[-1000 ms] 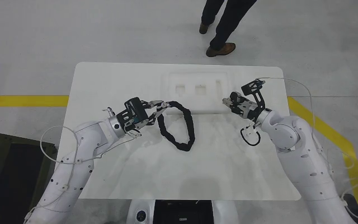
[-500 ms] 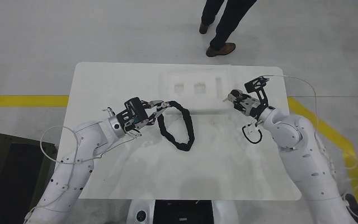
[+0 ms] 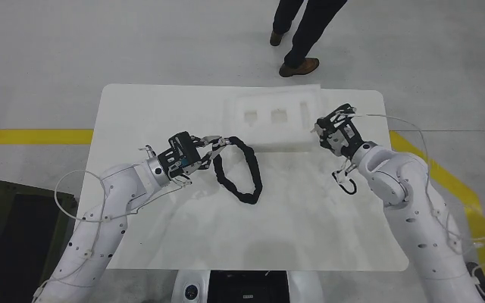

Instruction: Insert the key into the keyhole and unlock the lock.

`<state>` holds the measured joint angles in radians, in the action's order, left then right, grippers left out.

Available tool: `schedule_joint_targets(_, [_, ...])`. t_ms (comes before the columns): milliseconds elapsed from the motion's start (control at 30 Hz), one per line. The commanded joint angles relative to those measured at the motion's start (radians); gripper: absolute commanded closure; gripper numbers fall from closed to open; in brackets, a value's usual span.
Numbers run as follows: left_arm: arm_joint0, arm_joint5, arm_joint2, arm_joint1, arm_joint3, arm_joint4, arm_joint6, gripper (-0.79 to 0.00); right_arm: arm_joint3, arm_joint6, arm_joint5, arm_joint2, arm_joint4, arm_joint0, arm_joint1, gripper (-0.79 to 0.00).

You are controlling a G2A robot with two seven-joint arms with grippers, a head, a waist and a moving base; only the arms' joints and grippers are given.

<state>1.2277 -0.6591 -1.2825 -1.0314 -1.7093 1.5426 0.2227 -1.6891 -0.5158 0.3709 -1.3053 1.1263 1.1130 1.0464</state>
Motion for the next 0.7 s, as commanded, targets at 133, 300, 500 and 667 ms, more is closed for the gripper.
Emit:
schedule_joint_targets(133, [0.001, 0.002, 0.004, -0.001, -0.007, -0.010, -0.013, 0.000, -0.008, -0.016, -0.028, 0.019, 0.156, -0.006, -0.002, 0.000])
schedule_joint_targets(300, [0.001, -0.002, 0.005, -0.001, -0.006, -0.011, -0.019, 0.000, 0.002, -0.028, -0.061, -0.015, 0.034, 0.000, 0.003, 0.000])
schedule_joint_targets(500, [0.003, -0.009, 0.002, 0.000, -0.004, -0.016, -0.021, 0.000, -0.025, -0.064, -0.042, -0.064, -0.129, 0.017, 0.002, 0.000])
schedule_joint_targets(667, [0.002, -0.014, 0.002, 0.001, -0.003, -0.017, -0.021, 0.000, -0.060, -0.062, -0.033, -0.091, -0.210, 0.041, 0.001, 0.000])
